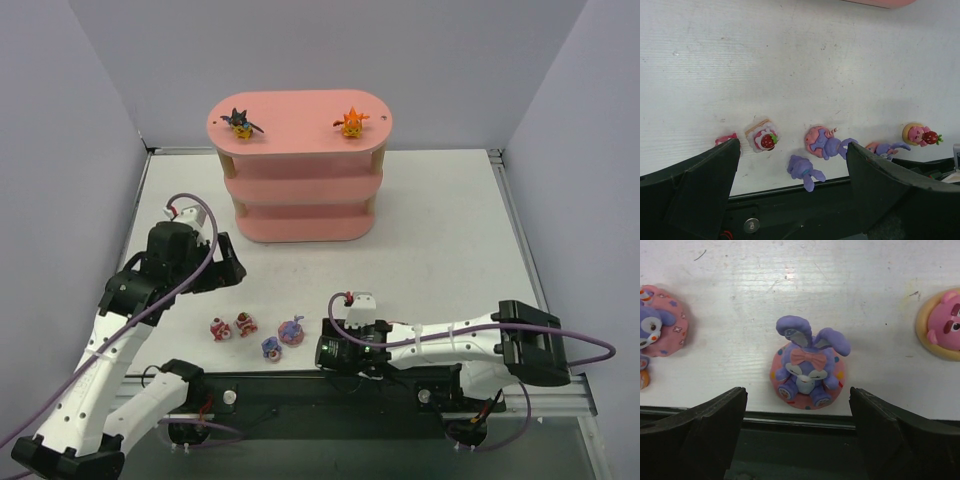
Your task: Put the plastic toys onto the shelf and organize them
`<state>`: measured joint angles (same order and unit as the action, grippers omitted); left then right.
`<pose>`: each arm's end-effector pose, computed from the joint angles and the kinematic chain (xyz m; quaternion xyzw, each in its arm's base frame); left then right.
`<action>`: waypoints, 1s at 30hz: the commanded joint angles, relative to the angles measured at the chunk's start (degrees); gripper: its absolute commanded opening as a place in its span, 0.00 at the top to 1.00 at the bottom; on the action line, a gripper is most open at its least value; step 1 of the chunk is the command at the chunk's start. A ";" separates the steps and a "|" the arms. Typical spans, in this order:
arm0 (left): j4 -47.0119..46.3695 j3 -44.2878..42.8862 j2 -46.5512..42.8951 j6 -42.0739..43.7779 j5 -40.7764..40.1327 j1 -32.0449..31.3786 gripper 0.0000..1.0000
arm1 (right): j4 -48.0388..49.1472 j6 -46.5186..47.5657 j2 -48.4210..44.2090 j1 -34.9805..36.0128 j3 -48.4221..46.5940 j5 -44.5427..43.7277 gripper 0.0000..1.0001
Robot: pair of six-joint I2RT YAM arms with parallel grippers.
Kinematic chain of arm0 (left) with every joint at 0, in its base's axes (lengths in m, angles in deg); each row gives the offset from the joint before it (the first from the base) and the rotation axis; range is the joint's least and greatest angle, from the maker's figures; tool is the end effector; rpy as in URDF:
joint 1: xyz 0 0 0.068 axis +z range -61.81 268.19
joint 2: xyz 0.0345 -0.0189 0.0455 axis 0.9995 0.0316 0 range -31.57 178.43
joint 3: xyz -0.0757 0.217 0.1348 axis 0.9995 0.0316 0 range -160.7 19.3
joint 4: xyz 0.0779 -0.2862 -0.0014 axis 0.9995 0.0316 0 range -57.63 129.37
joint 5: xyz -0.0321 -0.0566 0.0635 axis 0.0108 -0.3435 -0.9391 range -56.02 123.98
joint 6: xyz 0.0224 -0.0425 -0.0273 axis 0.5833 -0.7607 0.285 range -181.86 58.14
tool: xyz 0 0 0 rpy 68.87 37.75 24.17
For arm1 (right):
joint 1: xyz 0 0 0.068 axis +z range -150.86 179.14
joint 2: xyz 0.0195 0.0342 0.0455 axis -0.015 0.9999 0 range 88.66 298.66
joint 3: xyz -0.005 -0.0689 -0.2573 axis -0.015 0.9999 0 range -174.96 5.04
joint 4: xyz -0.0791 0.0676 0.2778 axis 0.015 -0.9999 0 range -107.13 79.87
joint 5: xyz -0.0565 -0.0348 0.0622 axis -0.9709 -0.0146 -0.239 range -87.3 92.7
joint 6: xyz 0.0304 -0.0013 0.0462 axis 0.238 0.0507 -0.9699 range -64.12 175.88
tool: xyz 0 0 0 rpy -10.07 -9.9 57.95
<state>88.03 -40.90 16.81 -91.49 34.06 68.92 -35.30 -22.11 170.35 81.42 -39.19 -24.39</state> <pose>0.1827 -0.0639 0.3452 -0.0828 0.9162 -0.1628 0.3566 0.0564 0.2878 0.1486 0.0201 0.9460 0.1876 0.2636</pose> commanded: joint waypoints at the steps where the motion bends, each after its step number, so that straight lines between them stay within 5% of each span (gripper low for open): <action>1: -3.45 -1.84 1.45 1.76 1.51 -0.95 0.03 | -5.15 -4.97 2.67 0.86 -3.05 -3.58 0.14; 13: -3.63 -5.10 6.72 4.23 3.00 -1.74 0.03 | -5.42 -11.12 8.13 0.86 -2.88 -2.27 0.20; 22: -4.77 -4.48 7.34 4.58 4.84 -0.95 0.03 | -5.59 -13.58 8.66 0.07 -1.39 -1.38 0.36; 30: -4.51 -4.83 7.25 5.19 4.93 0.28 0.03 | -7.70 -7.44 7.87 -0.45 -5.95 -4.98 0.78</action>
<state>85.69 -43.46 24.22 -87.49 38.15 68.53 -38.56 -32.56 179.20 81.66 -41.92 -25.22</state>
